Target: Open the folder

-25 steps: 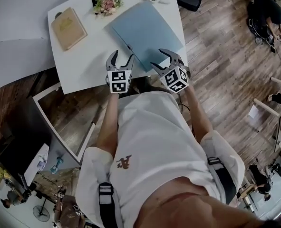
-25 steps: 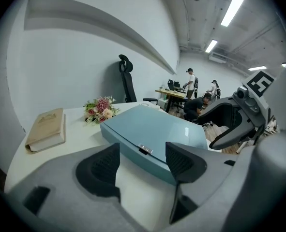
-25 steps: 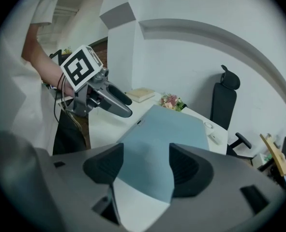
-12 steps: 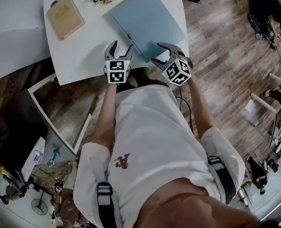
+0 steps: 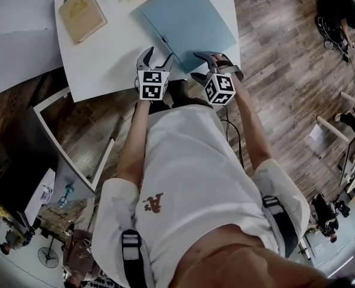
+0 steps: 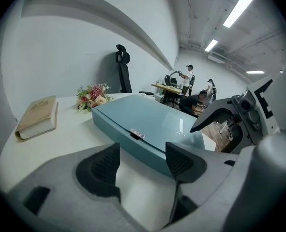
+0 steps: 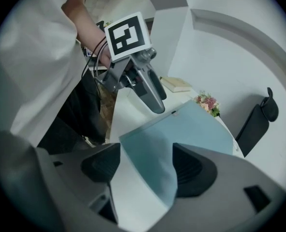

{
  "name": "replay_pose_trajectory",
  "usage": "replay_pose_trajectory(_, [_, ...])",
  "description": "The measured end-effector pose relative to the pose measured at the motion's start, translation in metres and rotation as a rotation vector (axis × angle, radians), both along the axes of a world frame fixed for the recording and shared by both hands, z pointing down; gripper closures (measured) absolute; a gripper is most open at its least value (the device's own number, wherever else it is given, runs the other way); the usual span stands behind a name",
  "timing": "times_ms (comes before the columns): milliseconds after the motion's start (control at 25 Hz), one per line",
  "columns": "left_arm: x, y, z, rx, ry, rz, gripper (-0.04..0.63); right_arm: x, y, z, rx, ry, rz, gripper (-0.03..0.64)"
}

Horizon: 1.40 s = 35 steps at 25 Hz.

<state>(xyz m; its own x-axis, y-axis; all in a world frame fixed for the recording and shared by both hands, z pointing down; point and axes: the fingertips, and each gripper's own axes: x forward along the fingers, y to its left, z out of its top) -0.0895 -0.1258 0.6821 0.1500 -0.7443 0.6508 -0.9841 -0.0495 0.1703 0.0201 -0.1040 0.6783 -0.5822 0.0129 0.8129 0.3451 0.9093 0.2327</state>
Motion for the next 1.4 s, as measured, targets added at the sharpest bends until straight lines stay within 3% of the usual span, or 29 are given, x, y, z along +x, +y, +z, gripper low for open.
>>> replay_pose_trajectory(680, [0.021, 0.012, 0.004, -0.034, 0.008, 0.019, 0.296, -0.005, 0.020, 0.018, 0.086, 0.017, -0.163, 0.355])
replay_pose_trajectory(880, [0.024, 0.018, 0.015, -0.064, 0.025, 0.003, 0.296, -0.005, 0.026, 0.022, 0.063, 0.013, -0.184, 0.422])
replay_pose_trajectory(1400, [0.034, 0.018, 0.015, -0.063, -0.026, 0.043, 0.296, -0.002, 0.036, 0.006, -0.082, 0.030, -0.238, 0.540])
